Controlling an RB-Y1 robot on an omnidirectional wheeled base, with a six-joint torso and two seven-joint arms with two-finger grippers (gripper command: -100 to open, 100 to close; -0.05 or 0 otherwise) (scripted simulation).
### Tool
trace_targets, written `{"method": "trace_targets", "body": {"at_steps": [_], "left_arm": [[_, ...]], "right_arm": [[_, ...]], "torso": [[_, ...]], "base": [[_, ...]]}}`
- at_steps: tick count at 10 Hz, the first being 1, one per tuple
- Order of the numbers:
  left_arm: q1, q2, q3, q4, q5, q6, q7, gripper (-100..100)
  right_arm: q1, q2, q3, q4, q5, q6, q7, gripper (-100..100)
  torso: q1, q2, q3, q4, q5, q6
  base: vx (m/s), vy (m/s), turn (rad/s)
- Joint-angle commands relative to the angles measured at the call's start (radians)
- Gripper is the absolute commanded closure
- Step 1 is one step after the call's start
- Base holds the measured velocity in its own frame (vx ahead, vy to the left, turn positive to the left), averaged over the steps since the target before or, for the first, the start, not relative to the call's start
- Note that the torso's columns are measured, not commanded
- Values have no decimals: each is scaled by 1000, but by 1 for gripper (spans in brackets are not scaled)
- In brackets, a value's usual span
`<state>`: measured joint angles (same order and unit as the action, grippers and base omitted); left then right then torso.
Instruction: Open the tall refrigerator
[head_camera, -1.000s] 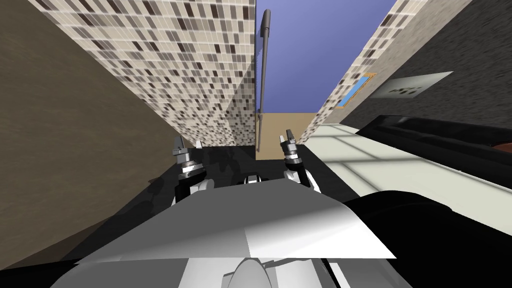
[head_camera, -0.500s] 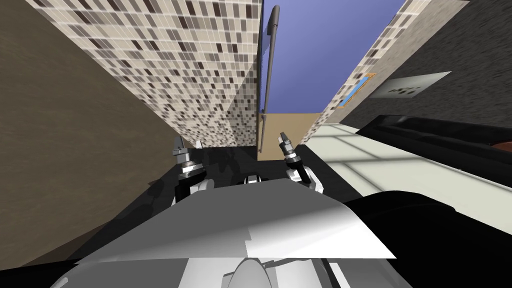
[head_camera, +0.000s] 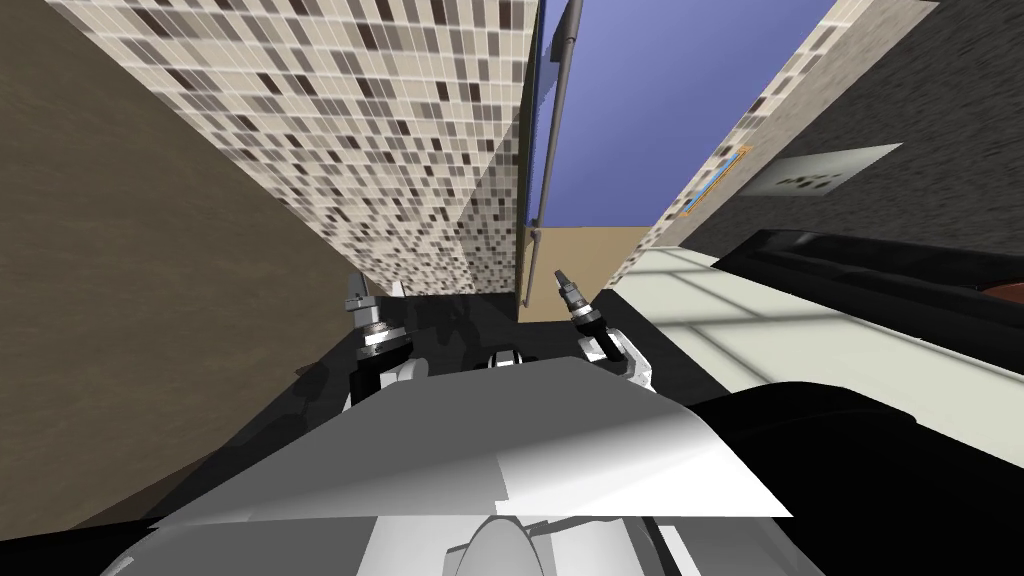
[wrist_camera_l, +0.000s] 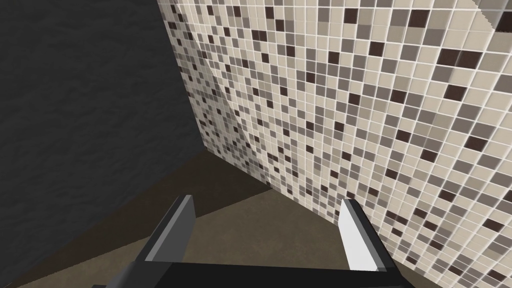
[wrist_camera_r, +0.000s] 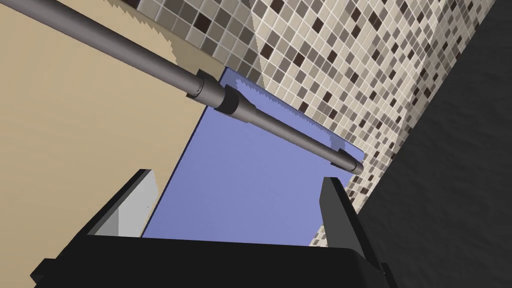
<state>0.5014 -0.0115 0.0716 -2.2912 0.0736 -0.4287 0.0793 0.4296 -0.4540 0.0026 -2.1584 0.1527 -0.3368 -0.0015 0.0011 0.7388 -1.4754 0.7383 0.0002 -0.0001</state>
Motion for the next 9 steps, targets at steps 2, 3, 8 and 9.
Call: {"method": "trace_targets", "body": {"at_steps": [2, 3, 8, 9], "left_arm": [[0, 0, 0, 0, 0, 0, 0, 0], [0, 0, 0, 0, 0, 0, 0, 0], [0, 0, 0, 0, 0, 0, 0, 0], [0, 0, 0, 0, 0, 0, 0, 0]], "right_arm": [[-20, -103, -14, 43, 52, 33, 13, -100], [-30, -131, -19, 65, 73, 45, 19, -100], [-51, -238, -30, 113, 117, 68, 31, -100], [-62, -278, -36, 139, 139, 80, 37, -100]], "torso": [[-2, -1, -1, 0, 0, 0], [-2, -1, -1, 0, 0, 0], [-1, 0, 0, 0, 0, 0], [-1, -1, 0, 0, 0, 0]], "base": [[52, 88, -12], [68, 130, -28], [48, 81, -12], [39, 83, -17]]}}
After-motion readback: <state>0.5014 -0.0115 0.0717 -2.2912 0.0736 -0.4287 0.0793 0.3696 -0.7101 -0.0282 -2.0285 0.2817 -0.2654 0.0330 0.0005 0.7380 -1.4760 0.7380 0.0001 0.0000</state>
